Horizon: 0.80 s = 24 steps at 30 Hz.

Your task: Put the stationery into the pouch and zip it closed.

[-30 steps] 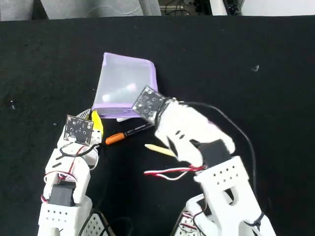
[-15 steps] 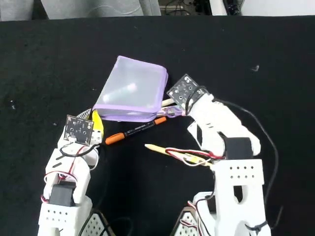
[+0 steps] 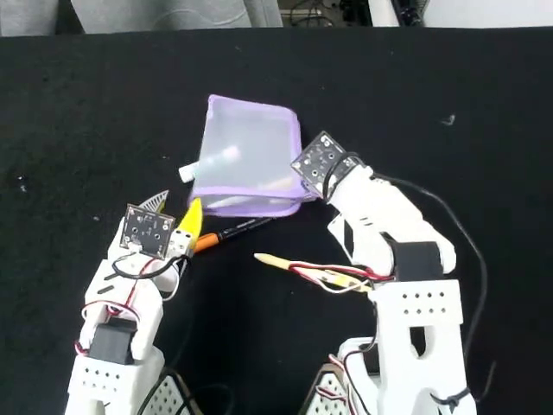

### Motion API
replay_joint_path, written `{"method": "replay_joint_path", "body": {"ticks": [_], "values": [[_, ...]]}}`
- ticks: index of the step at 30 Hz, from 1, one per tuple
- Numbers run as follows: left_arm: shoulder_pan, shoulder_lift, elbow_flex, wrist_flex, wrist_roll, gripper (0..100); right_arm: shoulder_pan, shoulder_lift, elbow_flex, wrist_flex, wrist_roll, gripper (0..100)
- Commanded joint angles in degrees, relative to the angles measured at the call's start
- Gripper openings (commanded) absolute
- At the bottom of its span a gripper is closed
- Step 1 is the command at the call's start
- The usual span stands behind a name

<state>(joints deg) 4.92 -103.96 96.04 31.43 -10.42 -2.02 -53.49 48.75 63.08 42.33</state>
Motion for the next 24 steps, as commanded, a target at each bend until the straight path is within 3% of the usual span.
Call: {"method": "replay_joint_path", "body": {"ticks": [1,16,24], "values": [[0.9,-0.2,1.4,0.0,0.5,20,-0.4,-2.4,-3.1,0.4,0.4,1.1],[1.1,0.3,1.4,-1.7,0.7,21,-0.4,-2.4,-3.2,0.4,0.4,1.1],[2.7,15.6,-0.5,-13.8,0.7,21,-0.4,-2.4,-3.2,0.4,0.3,1.1]]}}
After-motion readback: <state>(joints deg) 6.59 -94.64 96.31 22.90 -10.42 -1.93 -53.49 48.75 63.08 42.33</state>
